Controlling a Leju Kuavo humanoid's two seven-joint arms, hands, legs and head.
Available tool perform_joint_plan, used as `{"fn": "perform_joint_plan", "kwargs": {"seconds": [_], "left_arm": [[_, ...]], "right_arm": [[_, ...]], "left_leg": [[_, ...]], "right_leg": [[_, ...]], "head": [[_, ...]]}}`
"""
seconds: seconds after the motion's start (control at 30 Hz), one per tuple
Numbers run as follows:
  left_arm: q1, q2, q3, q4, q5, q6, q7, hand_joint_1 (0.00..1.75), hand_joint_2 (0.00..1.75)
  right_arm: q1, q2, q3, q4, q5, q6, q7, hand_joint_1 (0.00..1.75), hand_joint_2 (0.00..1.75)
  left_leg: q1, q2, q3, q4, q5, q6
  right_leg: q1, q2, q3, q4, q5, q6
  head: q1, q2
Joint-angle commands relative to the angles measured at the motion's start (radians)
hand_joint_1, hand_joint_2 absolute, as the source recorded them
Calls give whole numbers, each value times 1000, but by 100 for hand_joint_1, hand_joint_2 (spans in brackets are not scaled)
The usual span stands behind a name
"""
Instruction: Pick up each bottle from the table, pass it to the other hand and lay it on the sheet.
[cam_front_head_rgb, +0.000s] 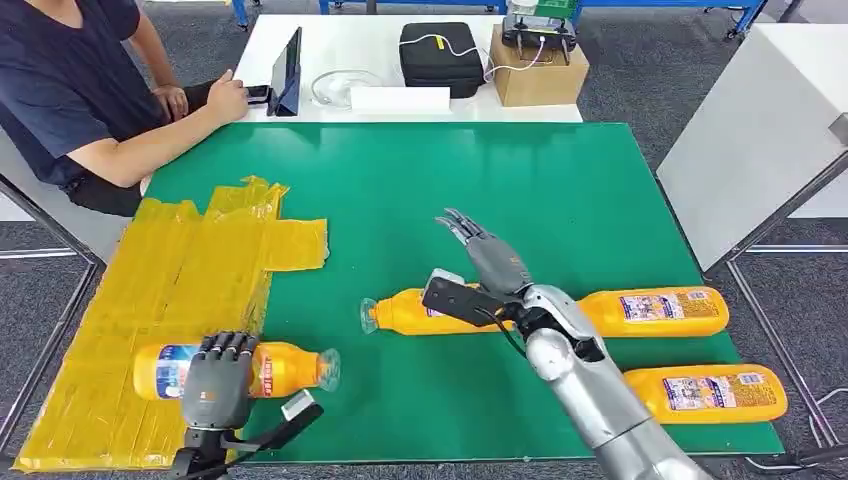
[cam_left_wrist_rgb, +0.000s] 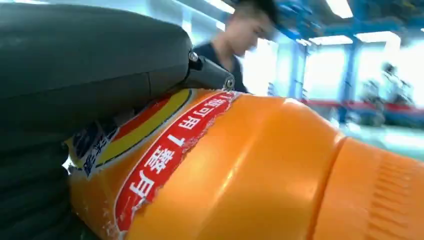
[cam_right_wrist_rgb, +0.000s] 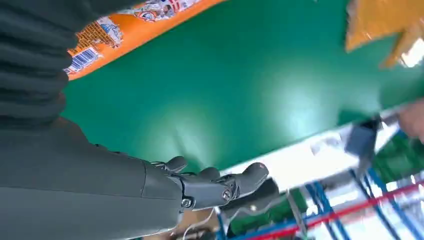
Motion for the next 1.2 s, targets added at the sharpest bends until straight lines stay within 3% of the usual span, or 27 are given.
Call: {"fn": "perform_joint_plan", "kwargs": {"seconds": [0.03, 0.07, 0.1, 0.13, 0.17, 0.27, 0.47, 0.7, 0.8, 0.97, 1.2], "left_arm": [[-99, 118, -165, 315, -9, -8, 38, 175, 175], [-103, 130, -190, 322, 5, -39, 40, 175, 175], [-107, 135, -199, 330, 16, -51, 42, 17, 175], [-113, 146, -220, 347, 15, -68, 44, 0, 175], [-113, 149, -219, 348, 15, -67, 44, 0, 0], [-125, 170, -257, 386, 1, -98, 84, 0, 0], [-95, 218, -284, 295, 250, -198, -84, 0, 0], [-95, 221, -283, 290, 253, -201, -84, 0, 0], [-69, 255, -299, 212, 383, -275, -139, 0, 0], [0, 263, -194, 1, 704, -452, -331, 0, 0], [7, 249, -169, -28, 722, -476, -346, 0, 0]], "right_arm": [[-161, -22, 131, 228, -18, 39, 15, 0, 175], [-177, -20, 150, 250, -24, 54, 24, 0, 175], [-185, -18, 157, 262, -28, 58, 26, 0, 175], [-196, -14, 170, 281, -30, 63, 29, 0, 175], [-197, -13, 170, 282, -31, 63, 29, 0, 175], [-221, -7, 194, 325, -41, 82, 33, 0, 175], [-267, -9, 244, 419, -68, 123, 44, 0, 175], [-268, -9, 245, 423, -69, 122, 43, 0, 175], [-295, -6, 282, 480, -74, 150, 51, 0, 175], [-321, -29, 329, 533, -75, 171, 39, 0, 175], [-318, -33, 333, 534, -76, 168, 35, 0, 175]], "left_leg": [[-1, 1, 4, -2, 0, 0], [-1, 1, 5, -2, 0, 0], [-1, -1, 3, -2, 0, 0], [0, 0, 4, -2, 0, 0], [-1, -1, 5, -2, 0, 0], [-1, -2, 5, -2, 1, 0], [-1, -8, 12, -1, 2, 0], [-1, -8, 12, -1, 5, 0], [-1, -8, 11, -1, 5, 0], [1, -8, 8, 1, 5, 0], [1, -9, 3, 0, 6, -1]], "right_leg": [[-1, 0, 3, -1, 0, -2], [-1, 0, 4, -1, 0, -2], [-1, 0, 3, 0, 0, -1], [-1, 0, 4, -1, 0, -2], [-1, 0, 5, -1, 1, -2], [-1, -1, 6, 0, 1, -2], [-1, -6, 15, 0, 0, -2], [-1, -7, 15, 0, 1, -1], [-1, -7, 14, 1, 1, -1], [0, -7, 11, 1, 2, -1], [0, -9, 5, 1, 3, -4]], "head": [[1, 0], [0, 0], [0, 0], [0, 0], [0, 0], [0, 0], [0, 0], [0, 0], [0, 0], [0, 0], [1, 0]]}}
